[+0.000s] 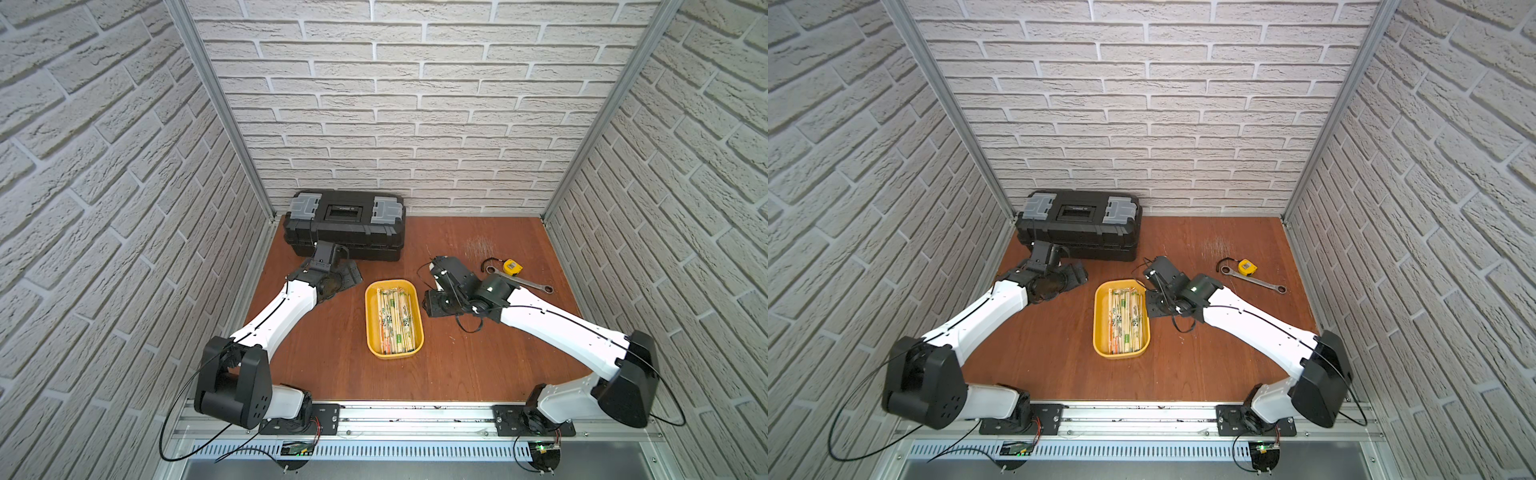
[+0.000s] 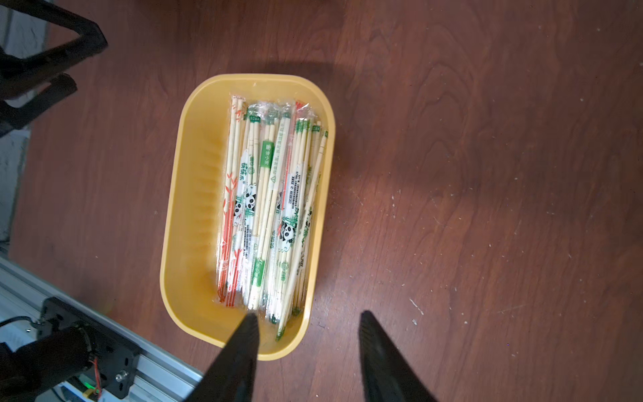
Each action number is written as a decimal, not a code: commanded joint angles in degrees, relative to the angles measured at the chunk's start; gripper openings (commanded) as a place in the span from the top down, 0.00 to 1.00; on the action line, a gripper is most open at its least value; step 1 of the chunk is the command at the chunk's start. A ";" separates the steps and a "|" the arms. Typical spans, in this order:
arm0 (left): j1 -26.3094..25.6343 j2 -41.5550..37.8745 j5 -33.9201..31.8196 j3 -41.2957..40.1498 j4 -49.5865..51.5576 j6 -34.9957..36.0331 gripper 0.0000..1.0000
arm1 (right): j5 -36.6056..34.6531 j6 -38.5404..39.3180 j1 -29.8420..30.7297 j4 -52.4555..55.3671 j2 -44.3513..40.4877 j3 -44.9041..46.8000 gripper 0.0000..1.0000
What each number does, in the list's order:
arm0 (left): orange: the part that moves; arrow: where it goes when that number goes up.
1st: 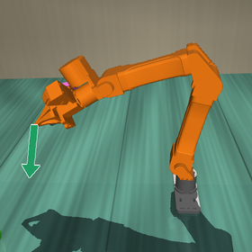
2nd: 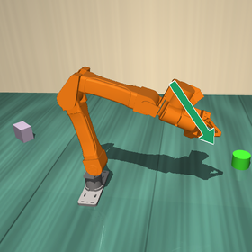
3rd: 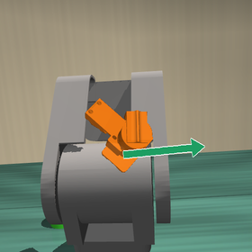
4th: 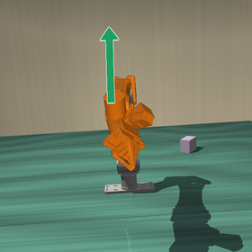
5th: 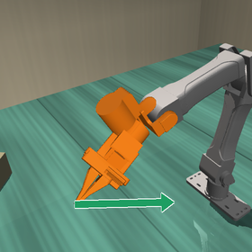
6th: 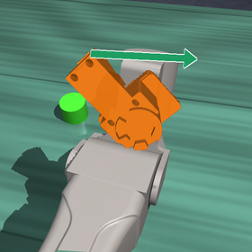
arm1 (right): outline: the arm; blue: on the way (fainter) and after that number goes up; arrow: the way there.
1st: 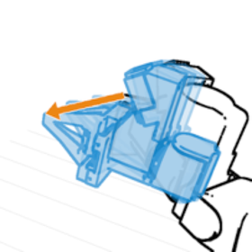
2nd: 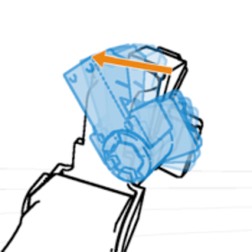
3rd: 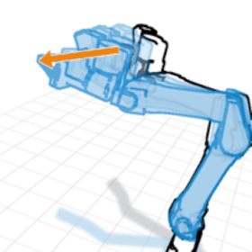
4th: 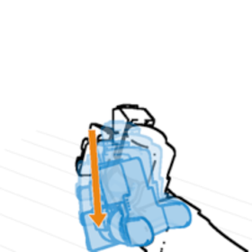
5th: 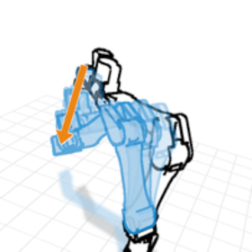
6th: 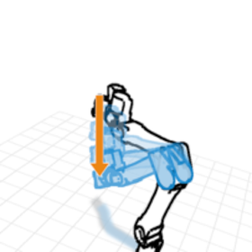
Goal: Take the paired disposable chopsticks out of the storage box
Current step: Pick up the paired disposable chopsticks from the storage box.
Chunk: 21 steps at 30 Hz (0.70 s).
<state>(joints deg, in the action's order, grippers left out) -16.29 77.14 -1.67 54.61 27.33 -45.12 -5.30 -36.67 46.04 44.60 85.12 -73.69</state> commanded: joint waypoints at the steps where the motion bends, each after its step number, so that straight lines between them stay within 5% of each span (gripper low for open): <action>1: 0.65 -3.32 -0.99 -3.21 2.87 1.44 0.02 | -2.08 2.58 2.54 4.56 4.86 -5.04 0.57; 21: 1.42 -12.90 -0.34 -11.69 2.66 1.66 0.02 | -9.49 1.33 6.69 11.60 24.73 -17.28 0.69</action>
<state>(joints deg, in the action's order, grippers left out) -15.35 65.17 -2.11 43.53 30.72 -44.27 -12.51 -35.11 52.21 54.28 109.34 -89.56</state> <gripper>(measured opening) 0.982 0.317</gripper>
